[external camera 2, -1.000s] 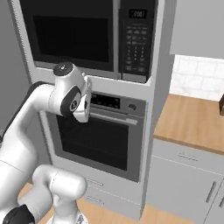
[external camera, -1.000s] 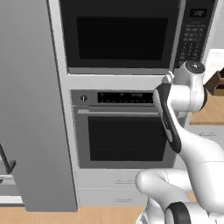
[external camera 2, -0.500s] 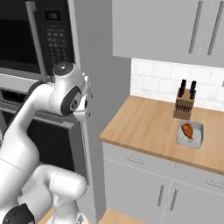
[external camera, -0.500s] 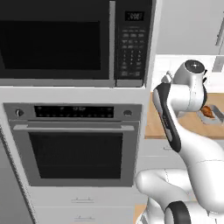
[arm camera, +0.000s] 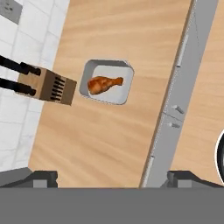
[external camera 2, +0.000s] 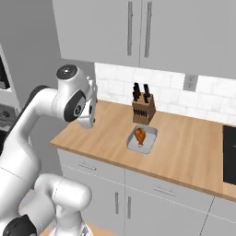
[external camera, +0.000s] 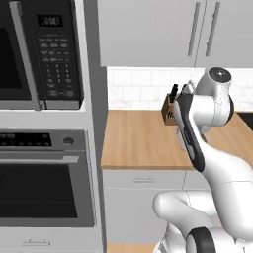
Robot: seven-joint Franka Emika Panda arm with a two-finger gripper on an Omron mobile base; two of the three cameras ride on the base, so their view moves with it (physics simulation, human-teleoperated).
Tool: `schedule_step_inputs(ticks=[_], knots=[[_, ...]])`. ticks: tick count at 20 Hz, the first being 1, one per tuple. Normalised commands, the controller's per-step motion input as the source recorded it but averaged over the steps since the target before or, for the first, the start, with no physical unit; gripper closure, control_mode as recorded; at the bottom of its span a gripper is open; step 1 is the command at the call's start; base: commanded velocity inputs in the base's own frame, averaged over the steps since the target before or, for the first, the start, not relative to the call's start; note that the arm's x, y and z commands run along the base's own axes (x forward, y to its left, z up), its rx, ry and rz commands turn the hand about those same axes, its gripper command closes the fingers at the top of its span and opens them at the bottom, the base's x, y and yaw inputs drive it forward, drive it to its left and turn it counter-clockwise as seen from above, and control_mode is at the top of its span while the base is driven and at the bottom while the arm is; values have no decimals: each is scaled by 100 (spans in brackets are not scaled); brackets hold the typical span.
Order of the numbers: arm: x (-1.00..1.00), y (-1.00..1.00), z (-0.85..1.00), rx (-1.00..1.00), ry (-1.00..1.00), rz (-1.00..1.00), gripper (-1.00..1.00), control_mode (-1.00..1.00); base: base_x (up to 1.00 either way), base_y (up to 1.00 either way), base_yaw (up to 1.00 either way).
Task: Take the meat container that has the chicken drumstick and place it on the second highest rack of the freezer. Then take the vegetable container that has the garlic and avocado and place it on the highest rack of the freezer.
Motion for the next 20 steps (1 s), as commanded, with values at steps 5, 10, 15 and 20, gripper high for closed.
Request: schedule_step_inputs(ticks=[5,10,15,20], knots=[[0,0,0,0,0,0,-100,100,41,-68,0],[21,-27,-34,0,10,0,-100,-100,8,-9,0],[-16,-9,-64,0,17,1,-100,-100,0,0,0],[-34,-6,-62,0,13,12,-100,-100,0,0,0]])
